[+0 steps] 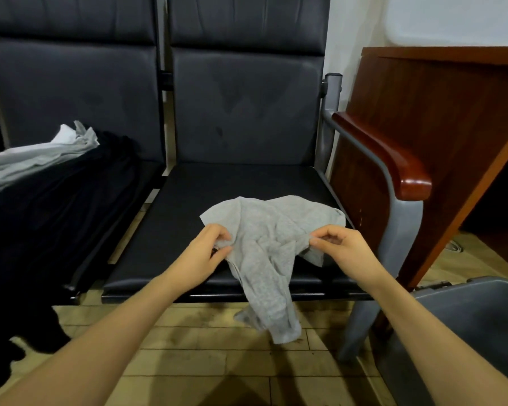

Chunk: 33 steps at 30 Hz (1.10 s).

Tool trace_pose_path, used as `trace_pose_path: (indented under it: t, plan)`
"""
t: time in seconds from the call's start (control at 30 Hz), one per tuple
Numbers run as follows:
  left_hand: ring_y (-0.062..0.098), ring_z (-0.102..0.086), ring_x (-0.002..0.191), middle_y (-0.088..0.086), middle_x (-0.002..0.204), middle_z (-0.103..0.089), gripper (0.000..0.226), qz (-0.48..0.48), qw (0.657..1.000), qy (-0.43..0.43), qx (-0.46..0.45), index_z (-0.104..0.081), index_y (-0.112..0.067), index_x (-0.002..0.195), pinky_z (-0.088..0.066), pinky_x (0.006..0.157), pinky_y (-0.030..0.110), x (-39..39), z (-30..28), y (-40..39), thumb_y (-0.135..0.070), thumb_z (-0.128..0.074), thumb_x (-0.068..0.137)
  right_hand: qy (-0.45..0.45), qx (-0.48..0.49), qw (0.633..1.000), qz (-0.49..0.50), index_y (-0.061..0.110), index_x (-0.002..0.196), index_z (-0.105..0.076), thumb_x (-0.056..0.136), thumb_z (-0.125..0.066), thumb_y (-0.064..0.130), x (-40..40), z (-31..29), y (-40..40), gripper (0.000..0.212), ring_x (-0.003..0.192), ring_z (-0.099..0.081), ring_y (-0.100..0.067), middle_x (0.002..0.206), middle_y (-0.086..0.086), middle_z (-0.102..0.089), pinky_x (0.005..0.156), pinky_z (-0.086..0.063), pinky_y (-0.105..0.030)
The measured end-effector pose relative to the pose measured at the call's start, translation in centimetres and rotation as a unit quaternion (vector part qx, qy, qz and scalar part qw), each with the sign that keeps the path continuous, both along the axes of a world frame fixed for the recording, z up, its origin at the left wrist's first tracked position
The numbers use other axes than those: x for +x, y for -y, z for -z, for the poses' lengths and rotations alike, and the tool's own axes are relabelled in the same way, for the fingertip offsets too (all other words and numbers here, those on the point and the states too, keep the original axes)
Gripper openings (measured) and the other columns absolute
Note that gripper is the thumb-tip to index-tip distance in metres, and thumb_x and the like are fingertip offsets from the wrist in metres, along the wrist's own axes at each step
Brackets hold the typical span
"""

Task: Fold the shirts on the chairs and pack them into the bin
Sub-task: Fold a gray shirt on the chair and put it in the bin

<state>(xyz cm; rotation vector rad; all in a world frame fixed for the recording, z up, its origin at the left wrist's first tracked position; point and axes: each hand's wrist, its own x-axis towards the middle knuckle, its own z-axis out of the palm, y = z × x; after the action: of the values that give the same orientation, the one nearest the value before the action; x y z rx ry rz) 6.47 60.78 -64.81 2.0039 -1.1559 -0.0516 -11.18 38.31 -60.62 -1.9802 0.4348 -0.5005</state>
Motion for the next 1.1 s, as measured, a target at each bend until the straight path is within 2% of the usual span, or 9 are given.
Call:
trace_pose_path:
  t: [0.1,0.2,0.27,0.4,0.57,0.67,0.77,0.83,1.1]
  plan:
    - [0.002,-0.054,0.084,-0.01,0.09,-0.055,0.013,-0.063,0.997,0.02,-0.04,-0.058,-0.021,0.085,-0.042,0.073,0.012,0.3,0.4,-1.3,-0.015,-0.069,0.085,-0.008,-0.004,1.0,0.002,0.008,0.086,-0.07,0.086,-0.066,0.005,0.3,0.1,-0.8,0.006,0.082,-0.063,-0.021,0.09,-0.016,-0.07,0.078,-0.052,-0.026]
    - [0.007,-0.055,0.082,-0.012,0.09,-0.059,0.004,-0.057,0.994,0.094,-0.016,-0.07,-0.016,0.087,-0.046,0.078,0.028,0.7,0.8,-2.3,-0.016,-0.071,0.083,-0.021,-0.01,1.0,0.01,0.011,0.085,-0.069,0.086,-0.066,0.005,0.5,0.2,-1.4,0.007,0.079,-0.061,-0.02,0.088,-0.016,-0.07,0.071,-0.05,-0.021]
    - [0.011,-0.051,0.083,-0.012,0.091,-0.057,0.009,-0.073,0.989,0.127,0.006,-0.074,-0.017,0.091,-0.042,0.079,0.034,0.8,1.0,-2.8,-0.019,-0.072,0.083,-0.033,-0.012,0.999,0.015,0.013,0.087,-0.07,0.086,-0.067,0.007,0.4,0.3,-1.7,0.006,0.083,-0.063,-0.023,0.09,-0.016,-0.07,0.078,-0.052,-0.029]
    - [0.011,-0.041,0.085,-0.01,0.094,-0.047,0.018,-0.099,0.984,0.144,0.022,-0.074,-0.022,0.101,-0.03,0.079,0.028,0.8,1.1,-3.6,-0.027,-0.069,0.085,-0.053,-0.061,0.996,0.023,0.022,0.092,-0.072,0.084,-0.071,0.017,-0.2,0.4,-1.9,0.01,0.091,-0.066,-0.015,0.092,0.0,-0.072,0.091,-0.053,-0.036]
    - [0.012,-0.041,0.096,-0.01,0.101,-0.045,0.018,-0.102,0.98,0.159,0.066,-0.07,-0.021,0.097,-0.019,0.082,0.026,0.5,1.0,-4.5,-0.034,-0.06,0.091,-0.095,-0.178,0.979,0.034,0.035,0.077,-0.063,0.086,-0.068,0.025,-0.7,0.3,-2.6,0.015,0.086,-0.058,-0.009,0.085,0.013,-0.065,0.1,-0.041,-0.043]
    - [0.013,-0.043,0.097,-0.008,0.102,-0.047,0.014,-0.112,0.982,0.149,0.037,-0.069,-0.017,0.091,-0.018,0.083,0.025,0.3,0.6,-4.3,-0.029,-0.061,0.09,-0.072,-0.205,0.975,0.038,0.029,0.081,-0.064,0.089,-0.065,0.023,-0.9,-0.4,-3.4,0.011,0.084,-0.057,-0.005,0.082,0.014,-0.064,0.1,-0.04,-0.034]
    - [0.014,-0.053,0.089,-0.008,0.092,-0.057,0.011,-0.102,0.986,0.128,-0.016,-0.07,-0.017,0.091,-0.033,0.088,0.032,0.1,-1.1,-3.7,-0.024,-0.062,0.091,-0.023,-0.294,0.955,0.036,0.027,0.084,-0.068,0.087,-0.067,0.021,-1.0,-1.2,-3.6,0.007,0.079,-0.061,-0.009,0.077,0.018,-0.064,0.093,-0.043,-0.047]
    - [0.015,-0.058,0.076,-0.006,0.08,-0.059,0.013,-0.101,0.987,0.113,-0.057,-0.071,-0.015,0.092,-0.047,0.081,0.038,-0.3,-3.1,-3.4,-0.023,-0.062,0.091,0.002,-0.343,0.938,0.045,0.022,0.087,-0.071,0.087,-0.067,0.017,-0.9,-2.2,-3.6,0.006,0.079,-0.062,-0.013,0.081,0.014,-0.064,0.089,-0.044,-0.051]
    - [0.021,-0.059,0.074,0.003,0.08,-0.062,0.016,-0.145,0.947,0.256,-0.129,-0.072,-0.013,0.097,-0.048,0.071,0.04,-0.1,-12.2,-3.0,-0.021,-0.059,0.093,0.112,-0.358,0.919,0.118,0.011,0.096,-0.072,0.089,-0.064,0.01,-1.3,-9.9,-3.9,0.011,0.086,-0.063,-0.016,0.091,0.001,-0.066,0.088,-0.05,-0.047]
